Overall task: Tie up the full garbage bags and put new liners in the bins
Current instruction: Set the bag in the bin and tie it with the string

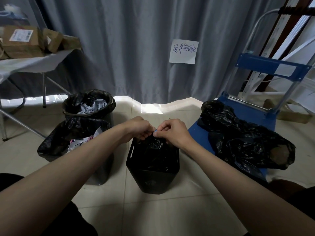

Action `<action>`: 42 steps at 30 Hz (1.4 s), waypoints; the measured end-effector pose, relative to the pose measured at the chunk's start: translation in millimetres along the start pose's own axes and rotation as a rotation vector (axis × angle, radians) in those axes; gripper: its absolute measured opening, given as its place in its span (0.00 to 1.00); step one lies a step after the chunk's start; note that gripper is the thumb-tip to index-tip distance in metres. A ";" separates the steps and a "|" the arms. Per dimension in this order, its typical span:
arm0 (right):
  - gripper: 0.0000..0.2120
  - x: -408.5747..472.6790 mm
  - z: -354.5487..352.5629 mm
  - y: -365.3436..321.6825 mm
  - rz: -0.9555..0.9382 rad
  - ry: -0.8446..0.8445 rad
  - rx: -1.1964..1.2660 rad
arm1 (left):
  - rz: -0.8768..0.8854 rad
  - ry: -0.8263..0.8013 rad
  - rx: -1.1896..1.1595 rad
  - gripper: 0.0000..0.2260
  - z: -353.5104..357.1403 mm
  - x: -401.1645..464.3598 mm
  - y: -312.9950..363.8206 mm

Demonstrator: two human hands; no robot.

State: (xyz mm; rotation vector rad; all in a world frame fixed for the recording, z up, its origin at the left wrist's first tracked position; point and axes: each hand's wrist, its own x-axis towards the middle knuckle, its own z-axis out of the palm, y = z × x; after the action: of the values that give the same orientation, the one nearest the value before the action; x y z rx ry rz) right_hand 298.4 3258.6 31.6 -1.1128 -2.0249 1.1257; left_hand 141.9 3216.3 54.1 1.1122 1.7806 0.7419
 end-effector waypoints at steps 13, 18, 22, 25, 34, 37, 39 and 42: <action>0.09 4.8 -5.5 -2.7 0.239 -0.212 0.067 | 0.147 -0.021 0.143 0.07 -2.6 0.7 -1.7; 0.07 3.3 -12.5 -1.7 0.205 -0.219 -0.021 | 0.201 -0.053 0.152 0.06 -7.5 2.4 -5.8; 0.04 1.6 -12.9 1.7 0.155 -0.208 -0.123 | 0.255 0.008 0.181 0.05 -15.1 4.9 -7.4; 0.03 0.6 -10.6 4.7 0.127 -0.227 -0.184 | 0.284 0.108 0.164 0.07 -20.9 7.8 -11.7; 0.03 -0.7 -8.8 2.6 0.106 -0.336 -0.256 | 0.427 0.314 0.283 0.10 -13.9 4.5 -10.7; 0.05 -1.8 -11.9 1.8 0.125 -0.399 -0.263 | 0.450 0.363 0.331 0.09 -10.1 6.0 -14.2; 0.06 -1.3 -12.8 1.2 0.129 -0.387 -0.239 | 0.465 0.384 0.341 0.09 -8.6 7.3 -15.9; 0.06 -0.5 -10.1 2.6 0.114 -0.259 -0.093 | 0.455 0.386 0.328 0.09 -12.3 9.6 -15.0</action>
State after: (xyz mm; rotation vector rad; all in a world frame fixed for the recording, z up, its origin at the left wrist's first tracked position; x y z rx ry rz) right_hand 307.5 3263.0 34.2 -1.1937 -2.2555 1.3016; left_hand 123.2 3218.2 43.5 1.7230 2.0437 1.0087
